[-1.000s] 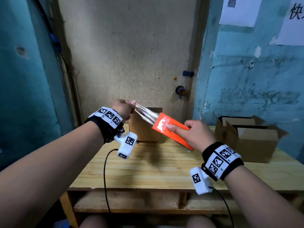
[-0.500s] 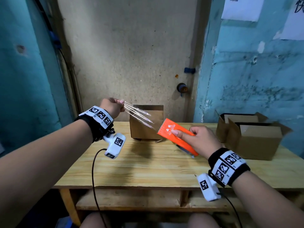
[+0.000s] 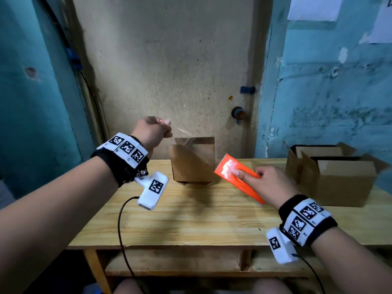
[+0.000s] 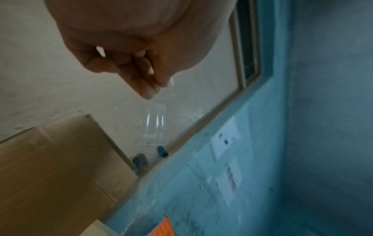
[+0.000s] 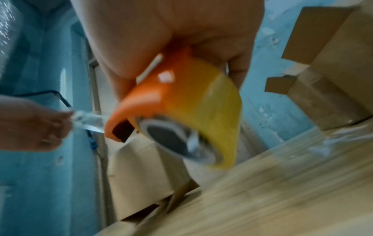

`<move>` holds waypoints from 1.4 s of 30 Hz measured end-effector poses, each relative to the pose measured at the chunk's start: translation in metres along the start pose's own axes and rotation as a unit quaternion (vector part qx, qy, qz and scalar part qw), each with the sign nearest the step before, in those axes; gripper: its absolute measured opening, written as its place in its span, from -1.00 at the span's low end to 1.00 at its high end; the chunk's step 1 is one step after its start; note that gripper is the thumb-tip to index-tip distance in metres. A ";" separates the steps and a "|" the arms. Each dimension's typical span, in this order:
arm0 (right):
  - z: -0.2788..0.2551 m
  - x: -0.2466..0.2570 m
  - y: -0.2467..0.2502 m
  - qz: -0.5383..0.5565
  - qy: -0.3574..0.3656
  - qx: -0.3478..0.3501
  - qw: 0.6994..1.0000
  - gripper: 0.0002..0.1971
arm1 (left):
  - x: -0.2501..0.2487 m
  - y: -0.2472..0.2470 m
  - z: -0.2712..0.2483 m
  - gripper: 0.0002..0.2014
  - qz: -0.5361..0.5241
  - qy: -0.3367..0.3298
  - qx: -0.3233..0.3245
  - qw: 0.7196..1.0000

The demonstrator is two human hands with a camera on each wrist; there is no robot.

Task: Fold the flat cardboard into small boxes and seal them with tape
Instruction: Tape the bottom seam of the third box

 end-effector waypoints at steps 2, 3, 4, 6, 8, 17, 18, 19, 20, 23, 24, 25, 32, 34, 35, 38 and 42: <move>0.008 -0.010 -0.006 -0.049 -0.018 0.061 0.997 -0.04 | -0.010 -0.014 -0.010 -0.87 0.031 -0.017 0.068 0.997; 0.013 -0.014 -0.011 -0.066 -0.025 0.081 0.994 -0.03 | -0.012 -0.020 -0.015 -0.88 0.051 -0.018 0.093 0.994; 0.017 -0.016 -0.014 -0.078 -0.030 0.095 0.992 -0.02 | -0.013 -0.027 -0.020 -0.91 0.066 -0.018 0.109 0.992; 0.025 -0.018 -0.020 -0.096 -0.038 0.110 0.989 -0.03 | -0.015 -0.035 -0.026 -0.91 0.063 -0.034 0.115 0.991; 0.030 -0.017 -0.021 -0.132 -0.035 0.116 0.984 -0.06 | -0.013 -0.041 -0.025 -0.87 0.048 -0.048 0.099 0.993; 0.047 0.012 -0.024 -0.292 -0.026 0.109 0.950 -0.14 | 0.003 -0.068 -0.054 -0.82 0.116 -0.118 0.103 0.981; 0.049 0.014 -0.026 -0.294 -0.032 0.110 0.949 -0.14 | 0.007 -0.072 -0.055 -0.82 0.131 -0.121 0.118 0.977; 0.052 0.015 -0.028 -0.291 -0.042 0.115 0.949 -0.15 | 0.011 -0.075 -0.057 -0.82 0.146 -0.119 0.134 0.973; 0.054 0.019 -0.028 -0.293 -0.053 0.122 0.947 -0.17 | 0.013 -0.077 -0.056 -0.82 0.155 -0.112 0.150 0.970; 0.065 0.031 -0.028 -0.290 -0.075 0.131 0.945 -0.26 | 0.015 -0.080 -0.059 -0.83 0.173 -0.097 0.189 0.962; 0.067 0.033 -0.028 -0.285 -0.084 0.132 0.946 -0.29 | 0.013 -0.080 -0.062 -0.84 0.155 -0.092 0.198 0.963; 0.068 0.031 -0.031 -0.288 -0.094 0.146 0.942 -0.33 | 0.010 -0.078 -0.065 -0.84 0.115 -0.085 0.212 0.967; 0.060 -0.022 -0.029 -0.269 -0.075 0.248 0.928 -0.43 | -0.045 -0.035 -0.046 -0.89 0.033 -0.108 0.267 0.957; 0.059 -0.010 -0.009 -0.270 -0.083 0.201 0.938 -0.39 | -0.036 -0.028 -0.039 -0.89 0.057 -0.093 0.281 0.954; 0.059 0.001 0.000 -0.284 -0.083 0.150 0.943 -0.37 | -0.031 -0.027 -0.036 -0.89 0.065 -0.087 0.282 0.953; 0.062 0.034 0.013 -0.129 -0.021 0.063 0.989 -0.27 | -0.016 -0.031 -0.032 -0.89 0.060 -0.070 0.276 0.957; 0.054 0.089 0.024 0.295 0.034 0.151 0.943 -0.42 | -0.006 -0.039 -0.034 -0.89 0.047 -0.062 0.287 0.955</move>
Point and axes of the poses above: each hand's wrist, its own z-axis towards the middle knuckle, its own y-axis out of the back of the hand, x = y × z, the point moved 2 cm from there along z, towards the middle knuckle
